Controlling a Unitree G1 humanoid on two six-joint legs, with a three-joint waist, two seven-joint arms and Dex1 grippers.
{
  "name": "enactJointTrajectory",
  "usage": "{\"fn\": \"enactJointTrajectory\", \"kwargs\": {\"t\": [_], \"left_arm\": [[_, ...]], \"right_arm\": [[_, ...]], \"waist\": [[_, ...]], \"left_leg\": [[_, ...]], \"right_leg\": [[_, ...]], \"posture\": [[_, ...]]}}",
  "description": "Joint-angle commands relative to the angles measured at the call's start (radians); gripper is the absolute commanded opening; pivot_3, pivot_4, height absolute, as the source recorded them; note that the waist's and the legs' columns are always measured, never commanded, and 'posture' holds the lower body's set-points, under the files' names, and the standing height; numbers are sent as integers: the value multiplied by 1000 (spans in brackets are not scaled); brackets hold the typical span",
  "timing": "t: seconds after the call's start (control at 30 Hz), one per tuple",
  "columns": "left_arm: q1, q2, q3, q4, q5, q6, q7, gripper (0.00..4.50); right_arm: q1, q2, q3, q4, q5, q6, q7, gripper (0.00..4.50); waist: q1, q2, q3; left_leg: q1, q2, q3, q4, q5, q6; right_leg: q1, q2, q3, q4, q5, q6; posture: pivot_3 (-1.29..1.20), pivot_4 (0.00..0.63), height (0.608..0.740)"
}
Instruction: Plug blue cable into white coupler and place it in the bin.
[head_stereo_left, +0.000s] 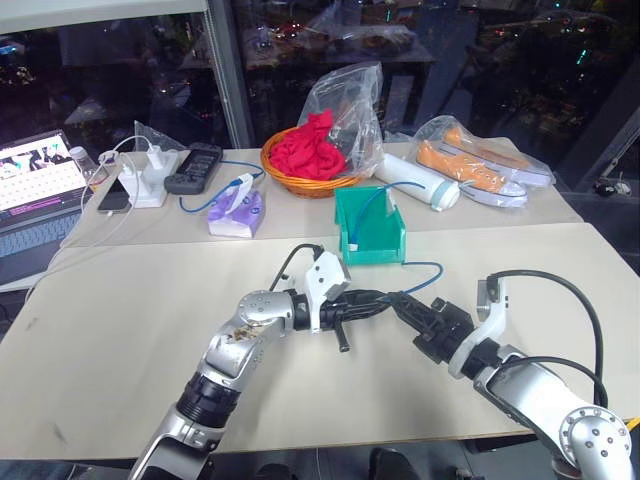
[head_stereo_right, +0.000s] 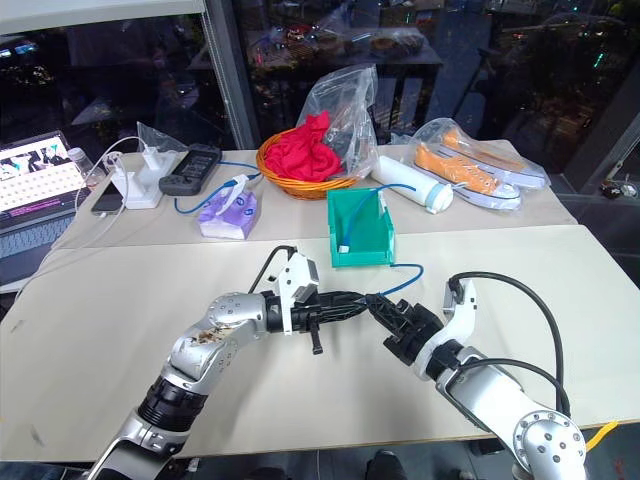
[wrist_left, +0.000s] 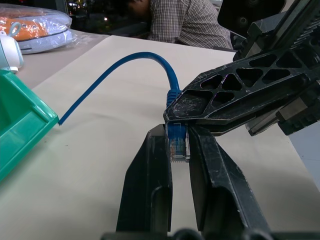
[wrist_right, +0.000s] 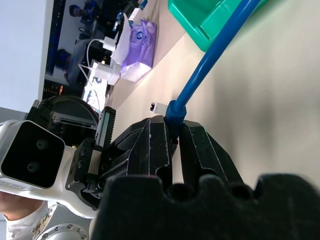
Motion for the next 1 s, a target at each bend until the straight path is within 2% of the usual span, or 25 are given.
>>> {"fn": "enactJointTrajectory", "kwargs": {"t": [0.03, 0.2, 0.27, 0.33, 0.4, 0.47, 0.6, 0.77, 1.0], "left_arm": [[16, 33, 35, -26, -45, 11, -40, 1393], [-1, 81, 152, -1, -72, -12, -12, 3208], [5, 115, 273, 1, -138, 11, -2, 4033], [52, 166, 374, 13, -174, 26, 8, 4464], [125, 203, 441, 28, -168, -3, 29, 4464], [202, 195, 522, 58, -141, -77, 101, 4464], [293, 170, 534, 100, -56, -213, 174, 4464], [299, 74, 421, 121, 37, -233, 279, 4464], [278, -21, 294, 140, 124, -217, 368, 4464]], "right_arm": [[-22, -23, -72, -10, 7, -32, 20, 0], [-57, -44, -82, 5, 9, -23, 29, 0], [-91, -55, -80, 24, 5, -16, 34, 0], [-123, -62, -72, 45, 1, -8, 40, 0], [-145, -66, -63, 62, -3, 2, 47, 0], [-165, -69, -53, 81, -14, 14, 59, 0], [-187, -61, -40, 108, -28, 26, 75, 0], [-213, -55, -30, 122, -38, 39, 82, 0], [-209, -56, -47, 106, -39, 33, 67, 0]], "waist": [[0, 0, 0], [-2, 0, 0], [-4, 0, 0], [-8, 0, 0], [-12, 0, 0], [-17, 1, -1], [-3, -1, 0], [21, -1, 0], [9, -1, 0]], "left_leg": [[0, 0, 0, 0, 0, 0], [0, 0, 0, 0, 0, 0], [0, 0, 0, 0, 0, 0], [0, 0, 0, 0, 0, 0], [1, 1, 0, -1, 0, 0], [2, 1, 0, -3, 0, 0], [0, 0, 0, -3, 0, -1], [-1, 0, -1, 0, 0, 0], [-1, 0, 0, -1, 0, 0]], "right_leg": [[0, 0, 0, 0, 0, 0], [-1, 0, 0, 0, 0, 0], [-1, 0, 0, 0, 0, 0], [-1, 0, 0, 0, 0, 0], [-1, 0, 0, 0, 0, 0], [-1, 0, 0, 1, 0, 0], [-2, 0, 0, 0, 0, 1], [-1, 0, -1, 0, 1, 1], [-1, 0, 0, 0, 1, 1]], "posture": [[0, 150, 740], [0, 150, 740], [0, 150, 740], [0, 150, 740], [0, 150, 740], [0, 150, 740], [0, 150, 740], [0, 150, 740], [0, 150, 740]]}}
